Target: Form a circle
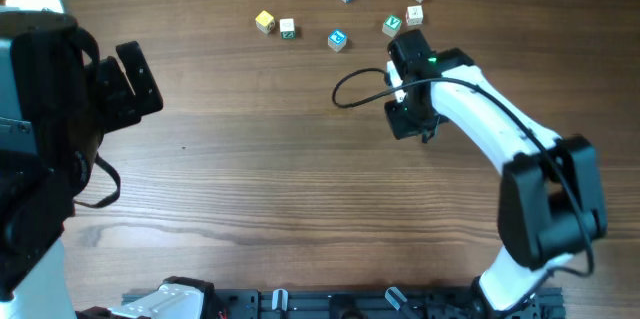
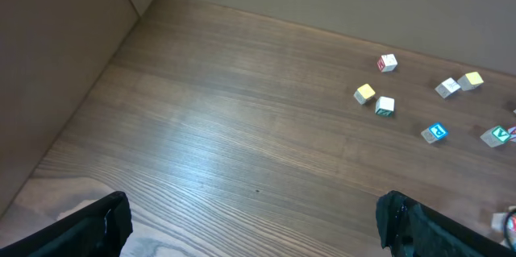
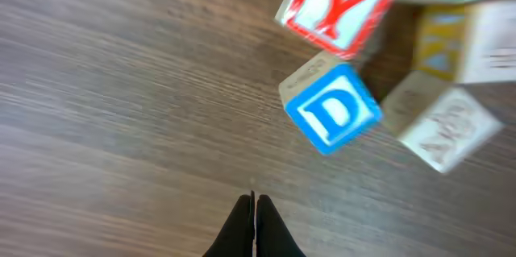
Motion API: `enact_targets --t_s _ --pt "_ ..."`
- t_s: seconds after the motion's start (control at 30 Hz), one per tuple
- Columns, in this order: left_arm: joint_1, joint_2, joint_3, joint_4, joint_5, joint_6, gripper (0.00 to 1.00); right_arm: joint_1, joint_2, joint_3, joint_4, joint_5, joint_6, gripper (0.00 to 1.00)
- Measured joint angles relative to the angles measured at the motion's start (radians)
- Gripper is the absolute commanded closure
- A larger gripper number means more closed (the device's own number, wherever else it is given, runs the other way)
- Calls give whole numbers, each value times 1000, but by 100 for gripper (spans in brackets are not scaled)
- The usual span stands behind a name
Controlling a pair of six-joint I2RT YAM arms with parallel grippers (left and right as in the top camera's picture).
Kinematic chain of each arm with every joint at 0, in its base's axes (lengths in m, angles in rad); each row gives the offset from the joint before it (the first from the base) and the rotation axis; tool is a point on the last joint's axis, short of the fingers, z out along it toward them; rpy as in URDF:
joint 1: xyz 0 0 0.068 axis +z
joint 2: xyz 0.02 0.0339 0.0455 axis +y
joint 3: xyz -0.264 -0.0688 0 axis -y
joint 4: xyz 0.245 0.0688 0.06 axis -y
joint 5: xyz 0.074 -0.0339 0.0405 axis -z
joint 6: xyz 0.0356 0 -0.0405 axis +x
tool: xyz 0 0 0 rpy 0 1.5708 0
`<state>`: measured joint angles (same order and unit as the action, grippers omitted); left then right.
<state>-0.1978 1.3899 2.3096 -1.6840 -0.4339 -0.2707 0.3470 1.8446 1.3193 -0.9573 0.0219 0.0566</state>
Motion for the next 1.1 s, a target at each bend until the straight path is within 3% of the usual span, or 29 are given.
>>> enact_targets --t_s 0.2,0.33,0.53,1.1 --pt "0 0 0 0 0 0 0 -94 -127 6 23 -11 128 95" --pt "0 0 0 0 0 0 0 -217 -133 7 35 -14 228 95" --pt "0 0 0 0 0 0 0 -322 -133 7 29 -14 264 95" --pt "0 0 0 0 0 0 0 -362 -64 -55 55 -15 343 95"
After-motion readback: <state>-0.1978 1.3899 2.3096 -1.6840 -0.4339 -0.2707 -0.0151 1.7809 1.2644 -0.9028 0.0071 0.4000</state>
